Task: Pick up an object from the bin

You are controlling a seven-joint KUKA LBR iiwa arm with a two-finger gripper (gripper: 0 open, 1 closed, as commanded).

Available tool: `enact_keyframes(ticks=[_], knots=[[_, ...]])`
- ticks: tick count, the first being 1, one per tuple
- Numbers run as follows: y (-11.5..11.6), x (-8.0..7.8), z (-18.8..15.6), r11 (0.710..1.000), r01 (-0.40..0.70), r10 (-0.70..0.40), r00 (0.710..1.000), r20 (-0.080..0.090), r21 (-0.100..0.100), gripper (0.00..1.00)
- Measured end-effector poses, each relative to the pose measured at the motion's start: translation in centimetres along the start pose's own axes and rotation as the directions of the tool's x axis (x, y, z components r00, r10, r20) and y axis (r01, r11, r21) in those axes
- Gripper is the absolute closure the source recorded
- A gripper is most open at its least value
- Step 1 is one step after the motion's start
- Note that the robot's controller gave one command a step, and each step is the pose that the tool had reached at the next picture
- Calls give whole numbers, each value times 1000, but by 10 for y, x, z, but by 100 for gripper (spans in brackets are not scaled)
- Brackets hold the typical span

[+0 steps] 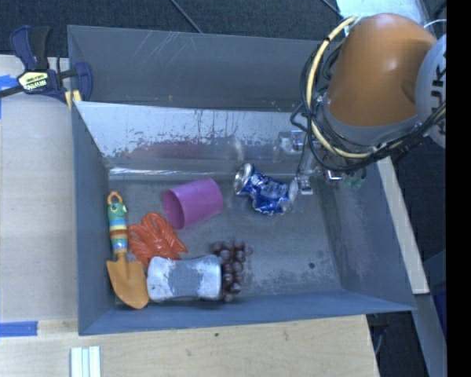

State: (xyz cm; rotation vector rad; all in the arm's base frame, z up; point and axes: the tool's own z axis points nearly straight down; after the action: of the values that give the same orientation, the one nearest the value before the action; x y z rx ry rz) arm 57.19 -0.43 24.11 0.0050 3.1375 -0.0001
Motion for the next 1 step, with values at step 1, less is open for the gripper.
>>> enact_keyframes(ticks=[1], knots=[[0, 0, 0, 1000, 0, 0, 1000, 0, 0, 0]])
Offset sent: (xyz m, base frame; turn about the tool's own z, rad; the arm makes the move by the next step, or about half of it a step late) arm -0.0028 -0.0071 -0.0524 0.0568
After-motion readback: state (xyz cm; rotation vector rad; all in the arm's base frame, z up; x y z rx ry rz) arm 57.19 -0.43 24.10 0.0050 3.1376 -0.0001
